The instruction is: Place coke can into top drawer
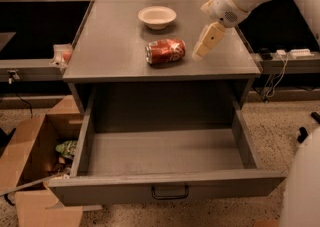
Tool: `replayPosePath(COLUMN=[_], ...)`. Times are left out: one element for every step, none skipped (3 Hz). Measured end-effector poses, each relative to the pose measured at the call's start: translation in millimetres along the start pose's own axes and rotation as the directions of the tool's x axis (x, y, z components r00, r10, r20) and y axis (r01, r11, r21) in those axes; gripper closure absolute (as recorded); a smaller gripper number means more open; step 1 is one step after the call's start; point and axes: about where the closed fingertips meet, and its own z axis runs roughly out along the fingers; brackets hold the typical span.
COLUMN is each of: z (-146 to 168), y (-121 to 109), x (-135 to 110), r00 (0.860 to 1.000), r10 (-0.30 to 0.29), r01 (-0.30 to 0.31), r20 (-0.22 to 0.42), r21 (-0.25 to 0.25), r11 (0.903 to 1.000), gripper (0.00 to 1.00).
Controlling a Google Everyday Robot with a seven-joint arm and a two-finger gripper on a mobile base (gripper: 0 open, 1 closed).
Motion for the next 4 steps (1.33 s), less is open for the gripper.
replayPosePath(z=[41.8, 78.1, 110.8, 117.3], y=[-10.1, -12.0, -10.2, -10.4], x=[-6.8, -7.5, -5.5, -5.0], r00=[1.000, 0.998, 0.995, 0.994], r10=[0.017, 0.040, 0.062, 0.068], r01=[-0.016, -0.036, -0.053, -0.057], r20=[0.027, 0.056, 0.081, 0.089], r21=[-0.022, -0.063, -0.111, -0.120], r11=[0.9996, 0.9974, 0.9924, 0.9911], gripper=[0.00, 0.00, 0.27, 0.50])
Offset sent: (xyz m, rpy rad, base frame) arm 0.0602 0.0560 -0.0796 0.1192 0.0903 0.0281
